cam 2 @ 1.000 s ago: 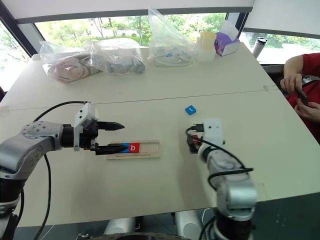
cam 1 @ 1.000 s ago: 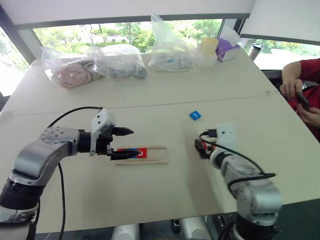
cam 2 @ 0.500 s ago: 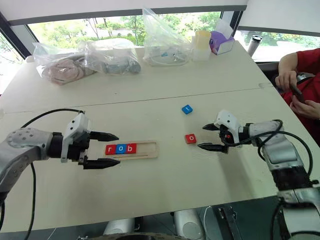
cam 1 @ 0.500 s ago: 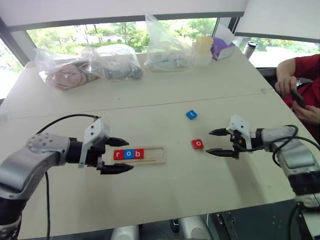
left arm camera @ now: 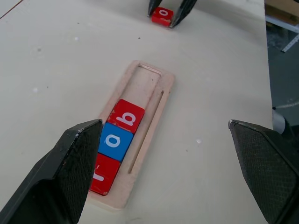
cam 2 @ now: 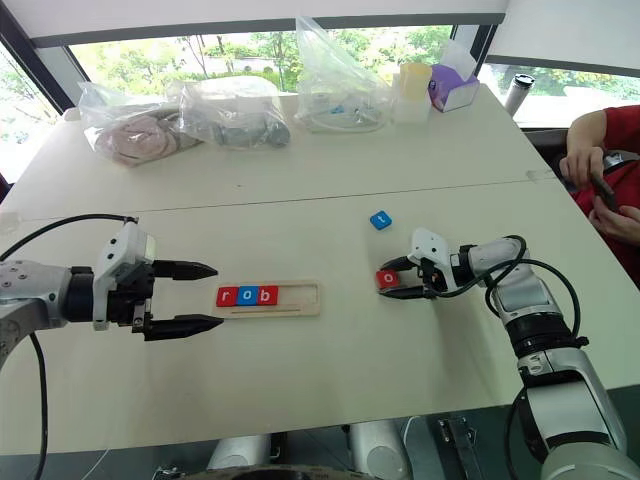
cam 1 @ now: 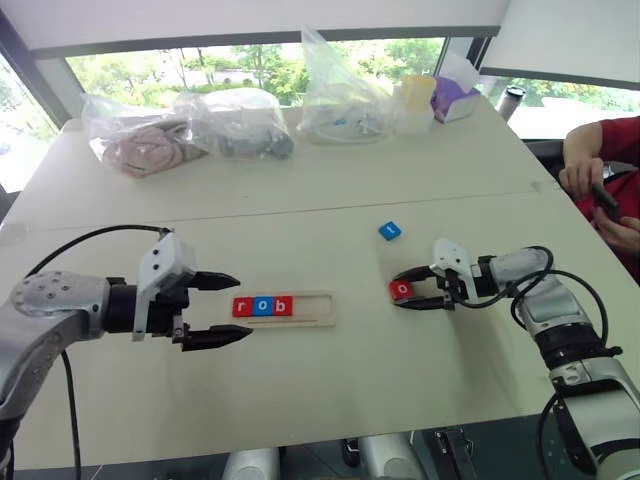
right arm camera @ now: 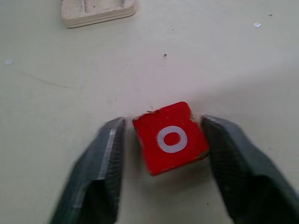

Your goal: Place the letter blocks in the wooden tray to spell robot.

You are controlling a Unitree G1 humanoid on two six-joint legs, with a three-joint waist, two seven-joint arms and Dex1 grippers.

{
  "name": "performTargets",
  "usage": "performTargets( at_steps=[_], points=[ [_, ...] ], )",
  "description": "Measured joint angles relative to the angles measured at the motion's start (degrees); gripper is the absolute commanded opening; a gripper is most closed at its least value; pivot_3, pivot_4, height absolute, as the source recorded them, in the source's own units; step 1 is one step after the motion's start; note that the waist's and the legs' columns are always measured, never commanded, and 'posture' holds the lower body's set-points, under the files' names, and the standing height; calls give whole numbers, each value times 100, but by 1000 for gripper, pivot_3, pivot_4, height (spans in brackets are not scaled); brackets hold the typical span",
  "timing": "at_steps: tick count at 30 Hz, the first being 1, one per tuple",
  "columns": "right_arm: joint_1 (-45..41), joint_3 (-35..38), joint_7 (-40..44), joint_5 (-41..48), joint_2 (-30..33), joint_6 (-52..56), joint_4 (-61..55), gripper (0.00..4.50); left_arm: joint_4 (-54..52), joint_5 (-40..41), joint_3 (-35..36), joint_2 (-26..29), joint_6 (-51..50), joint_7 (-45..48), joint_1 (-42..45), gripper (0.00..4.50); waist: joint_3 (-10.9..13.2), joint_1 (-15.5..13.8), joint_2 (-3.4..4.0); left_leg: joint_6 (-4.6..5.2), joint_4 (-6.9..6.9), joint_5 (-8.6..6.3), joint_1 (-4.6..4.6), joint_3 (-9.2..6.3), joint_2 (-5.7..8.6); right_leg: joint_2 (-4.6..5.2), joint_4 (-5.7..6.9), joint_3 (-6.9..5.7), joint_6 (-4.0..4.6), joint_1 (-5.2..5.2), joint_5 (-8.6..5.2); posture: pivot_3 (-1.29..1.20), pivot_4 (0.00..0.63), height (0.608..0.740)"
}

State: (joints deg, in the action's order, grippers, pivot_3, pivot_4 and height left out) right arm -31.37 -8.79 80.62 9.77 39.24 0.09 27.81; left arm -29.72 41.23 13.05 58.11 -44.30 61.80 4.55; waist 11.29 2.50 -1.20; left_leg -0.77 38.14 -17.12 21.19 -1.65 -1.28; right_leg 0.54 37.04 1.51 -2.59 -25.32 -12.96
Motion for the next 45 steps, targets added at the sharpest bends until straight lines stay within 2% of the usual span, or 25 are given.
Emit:
performTargets(
  at_steps=[4,7,10,14,22,35,38,41,42,45],
  points=[
    [13,79,-298,161,-174,705,-413,1692,29,-66,84,1,25,-37,-342,4500,2,13,3,0,-1,0,2,1,-4,0,4,0,-10,-6,7,0,150,740],
    [17,17,-937,208,-498,1687,-1665,1692,66,-113,218,9,99,-55,-511,4500,2,13,4,0,-1,0,1,-3,-15,-3,8,-1,-8,-9,6,0,150,740],
    [2,-451,-1598,89,-989,2522,-2890,1692,96,-171,240,10,153,-55,-576,4500,1,0,5,0,-3,0,1,-11,-21,-10,8,-8,-1,-10,-2,0,150,740],
    [96,-1041,-2106,25,-1394,3265,-3701,1692,135,-243,196,8,238,-83,-552,4500,1,-49,5,-5,-2,2,10,-12,-11,1,3,-12,6,-9,-2,0,150,740],
    [192,-1676,-2479,-273,-1426,3419,-3786,1692,221,-359,39,-15,341,-104,-416,4500,-1,-22,2,-6,4,3,13,-2,7,15,-3,-3,4,-9,-2,0,150,740],
    [108,-1765,-2528,-393,-1552,3052,-3301,1692,259,-453,-115,-138,356,-225,-260,4500,-1,0,2,-6,3,3,10,-6,0,4,2,-5,-4,-9,3,0,150,740],
    [55,-1765,-2573,-393,-1684,3019,-3188,2762,259,-462,-152,-162,361,-234,-256,4500,-1,0,2,-6,3,3,11,-6,0,4,2,-5,-3,-9,3,0,150,740],
    [-32,-1765,-2610,-397,-1750,2952,-3128,4337,259,-488,-154,-185,364,-260,-257,4500,-1,-1,2,-6,3,3,11,-6,0,5,2,-5,-3,-9,3,0,150,740],
    [-47,-1765,-2625,-399,-1769,2938,-3100,4479,259,-501,-154,-185,368,-272,-257,4500,-1,-1,2,-6,3,3,10,-6,0,5,2,-5,-3,-8,3,0,150,740],
    [-57,-1765,-2644,-403,-1788,2906,-3077,4479,259,-561,-154,-188,379,-303,-261,4500,-1,-4,2,-6,3,3,11,-6,0,5,2,-5,-4,-9,3,0,150,740]
  ],
)
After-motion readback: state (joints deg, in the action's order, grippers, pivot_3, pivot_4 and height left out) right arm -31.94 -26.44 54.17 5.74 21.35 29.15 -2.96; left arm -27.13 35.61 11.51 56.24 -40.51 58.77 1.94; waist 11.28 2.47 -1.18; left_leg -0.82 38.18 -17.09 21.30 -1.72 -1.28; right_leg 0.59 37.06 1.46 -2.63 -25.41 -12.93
